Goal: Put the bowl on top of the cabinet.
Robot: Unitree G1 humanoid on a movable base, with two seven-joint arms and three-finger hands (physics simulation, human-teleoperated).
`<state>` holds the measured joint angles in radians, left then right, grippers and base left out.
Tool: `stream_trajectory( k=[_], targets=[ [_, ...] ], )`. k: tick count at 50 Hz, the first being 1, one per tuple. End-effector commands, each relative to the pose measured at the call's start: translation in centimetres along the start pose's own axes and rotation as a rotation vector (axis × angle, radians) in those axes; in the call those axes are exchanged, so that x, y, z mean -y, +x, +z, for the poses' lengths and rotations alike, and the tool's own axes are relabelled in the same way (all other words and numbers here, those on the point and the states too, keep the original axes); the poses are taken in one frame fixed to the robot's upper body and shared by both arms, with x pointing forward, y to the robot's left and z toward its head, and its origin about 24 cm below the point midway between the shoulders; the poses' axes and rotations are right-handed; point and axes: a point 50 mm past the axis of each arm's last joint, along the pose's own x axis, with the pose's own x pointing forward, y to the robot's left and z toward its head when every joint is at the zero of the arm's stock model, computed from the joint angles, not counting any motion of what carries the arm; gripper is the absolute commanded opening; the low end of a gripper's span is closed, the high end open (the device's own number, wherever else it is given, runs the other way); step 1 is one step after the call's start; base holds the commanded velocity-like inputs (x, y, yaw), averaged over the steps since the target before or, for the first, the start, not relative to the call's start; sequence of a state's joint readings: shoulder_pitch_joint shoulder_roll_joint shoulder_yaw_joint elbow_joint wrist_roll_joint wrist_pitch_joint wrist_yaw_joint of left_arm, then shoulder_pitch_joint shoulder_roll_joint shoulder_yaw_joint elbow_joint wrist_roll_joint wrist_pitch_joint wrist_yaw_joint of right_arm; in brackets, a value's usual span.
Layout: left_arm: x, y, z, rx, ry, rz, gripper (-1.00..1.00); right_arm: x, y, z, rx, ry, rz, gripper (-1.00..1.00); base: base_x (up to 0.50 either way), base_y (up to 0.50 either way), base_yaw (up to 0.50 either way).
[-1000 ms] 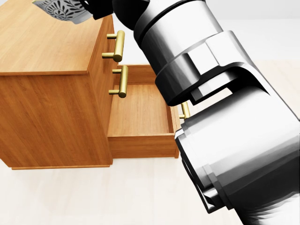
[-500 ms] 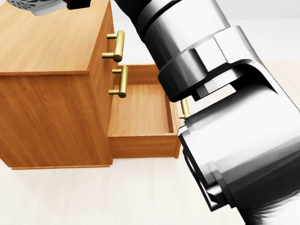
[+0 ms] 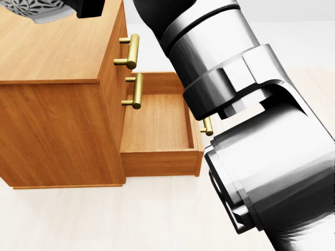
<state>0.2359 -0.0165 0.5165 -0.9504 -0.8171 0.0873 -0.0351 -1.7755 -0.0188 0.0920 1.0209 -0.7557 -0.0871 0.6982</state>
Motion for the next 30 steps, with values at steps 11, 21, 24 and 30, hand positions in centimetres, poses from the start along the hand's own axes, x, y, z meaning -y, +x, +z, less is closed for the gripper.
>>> stream_trajectory(
  k=[11, 21, 24, 30],
  targets=[
    [0.1, -0.1, 0.0, -0.004, 0.000, -0.006, 1.00, -1.7, 0.2, -0.6, -0.028, -0.041, -0.004, -1.00, 0.00, 0.00, 0.00],
    [0.1, -0.2, -0.1, -0.006, -0.001, -0.007, 1.00, -2.2, 0.3, -0.9, -0.036, -0.027, 0.002, -1.00, 0.00, 0.00, 0.00],
    [0.1, -0.2, -0.2, -0.010, 0.000, -0.007, 1.00, -2.4, 0.3, -1.0, -0.038, -0.024, 0.005, -1.00, 0.00, 0.00, 0.00],
    [0.1, -0.2, -0.1, -0.007, -0.001, -0.008, 1.00, -2.4, 0.4, -0.9, -0.032, -0.024, 0.007, -1.00, 0.00, 0.00, 0.00]
  ],
)
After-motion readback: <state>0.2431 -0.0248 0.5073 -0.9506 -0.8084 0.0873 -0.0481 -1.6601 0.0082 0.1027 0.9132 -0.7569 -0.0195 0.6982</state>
